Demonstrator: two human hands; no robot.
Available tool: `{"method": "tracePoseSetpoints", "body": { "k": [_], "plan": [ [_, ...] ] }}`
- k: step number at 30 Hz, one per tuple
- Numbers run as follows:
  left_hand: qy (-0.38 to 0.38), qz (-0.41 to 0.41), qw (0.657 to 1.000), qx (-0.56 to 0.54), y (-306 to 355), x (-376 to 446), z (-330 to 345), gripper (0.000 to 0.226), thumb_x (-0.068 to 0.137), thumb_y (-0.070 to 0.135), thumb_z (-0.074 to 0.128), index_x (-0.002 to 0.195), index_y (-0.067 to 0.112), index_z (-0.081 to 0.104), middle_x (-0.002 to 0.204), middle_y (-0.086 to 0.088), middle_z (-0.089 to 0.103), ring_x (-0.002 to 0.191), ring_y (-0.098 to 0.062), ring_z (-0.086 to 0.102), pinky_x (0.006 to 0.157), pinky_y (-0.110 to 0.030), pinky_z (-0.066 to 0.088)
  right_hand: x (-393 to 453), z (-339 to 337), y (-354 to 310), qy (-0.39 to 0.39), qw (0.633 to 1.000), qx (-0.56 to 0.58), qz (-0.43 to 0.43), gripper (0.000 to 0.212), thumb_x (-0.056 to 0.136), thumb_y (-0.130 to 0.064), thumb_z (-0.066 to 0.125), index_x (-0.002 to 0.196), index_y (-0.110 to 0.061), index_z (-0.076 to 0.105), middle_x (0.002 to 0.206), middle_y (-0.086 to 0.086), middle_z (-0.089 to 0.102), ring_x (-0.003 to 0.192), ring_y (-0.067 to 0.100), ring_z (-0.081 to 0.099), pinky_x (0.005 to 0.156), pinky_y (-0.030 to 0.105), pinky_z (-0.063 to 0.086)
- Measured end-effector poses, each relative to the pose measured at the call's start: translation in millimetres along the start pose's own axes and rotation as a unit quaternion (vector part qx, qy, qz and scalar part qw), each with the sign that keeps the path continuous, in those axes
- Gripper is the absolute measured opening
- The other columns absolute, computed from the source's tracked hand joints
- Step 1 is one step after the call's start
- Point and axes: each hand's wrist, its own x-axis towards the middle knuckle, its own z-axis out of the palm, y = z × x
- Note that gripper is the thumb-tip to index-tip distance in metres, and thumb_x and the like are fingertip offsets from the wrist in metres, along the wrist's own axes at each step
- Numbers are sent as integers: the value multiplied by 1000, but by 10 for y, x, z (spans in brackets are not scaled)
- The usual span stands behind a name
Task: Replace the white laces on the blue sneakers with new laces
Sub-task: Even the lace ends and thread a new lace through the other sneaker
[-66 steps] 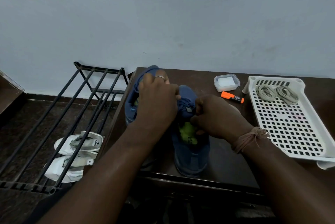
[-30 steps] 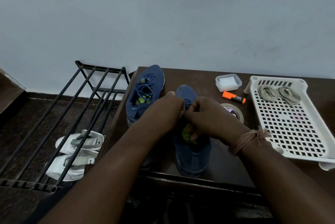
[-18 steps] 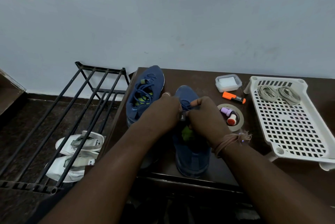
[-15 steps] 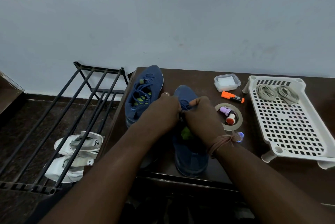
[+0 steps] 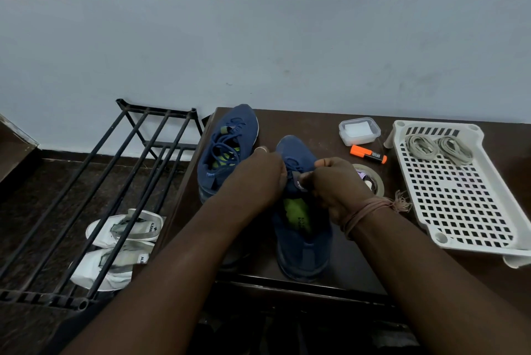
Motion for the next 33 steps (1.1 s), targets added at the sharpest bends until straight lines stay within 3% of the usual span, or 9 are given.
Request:
{"method": "tracePoseSetpoints", "body": {
  "k": [12, 17, 21, 23, 25, 29, 33],
  "plan": [
    [32, -3, 999, -10, 21, 20, 33, 23, 94, 25, 54, 81, 13, 69, 91, -7, 51, 72, -26, 58, 70, -40, 54, -45, -23, -29, -15, 1000, 17, 19, 21, 89, 2, 60, 84, -17, 56, 80, 15, 60, 50, 17, 48, 38, 23, 36],
    [33, -20, 996, -77, -56, 68, 95, 29, 87, 26, 56, 61, 18, 64, 72, -7, 60, 63, -23, 60, 64, -43, 56, -94, -28, -58, -28, 999, 22, 4, 19, 88, 3, 62, 86, -15, 58, 72, 12, 59, 47, 17, 48, 41, 26, 40],
    [16, -91, 987, -132, -48, 88, 101, 24, 74, 44, 53, 52, 45, 61, 96, -4, 69, 86, -26, 66, 82, -46, 58, -111, -21, -73, -28, 999, 9, -21, 19, 89, 7, 59, 85, -12, 60, 71, 14, 60, 46, 17, 52, 41, 26, 44],
    [10, -134, 983, -128, -16, 82, 119, 25, 79, 46, 54, 56, 44, 63, 106, 0, 68, 100, -27, 62, 91, -49, 52, -111, -25, -75, -29, 999, -8, -45, 19, 91, 8, 55, 86, -9, 61, 71, 15, 61, 44, 17, 55, 41, 27, 49],
    [-3, -175, 972, -159, -13, 92, 161, 31, 77, 53, 50, 64, 33, 70, 106, -4, 69, 104, -33, 61, 93, -53, 50, -102, -36, -70, -28, 997, -29, -62, 19, 92, 8, 52, 87, -5, 63, 68, 16, 63, 44, 18, 58, 44, 29, 54],
    [-27, -223, 949, -220, -19, 128, 220, 74, 45, 81, 49, 81, 22, 76, 97, -14, 71, 100, -40, 64, 90, -59, 52, -67, -52, -46, -8, 989, -95, -116, 19, 84, 4, 63, 77, -11, 71, 70, 10, 71, 58, 20, 68, 63, 40, 63],
    [-22, -262, 934, -242, 14, 131, 325, 79, 41, 78, 52, 85, 16, 74, 102, -16, 71, 102, -41, 63, 93, -60, 49, -75, -33, -18, 26, 966, -179, -184, 17, 78, -5, 71, 69, -18, 71, 75, -3, 73, 73, 15, 70, 74, 41, 60]
  ]
}}
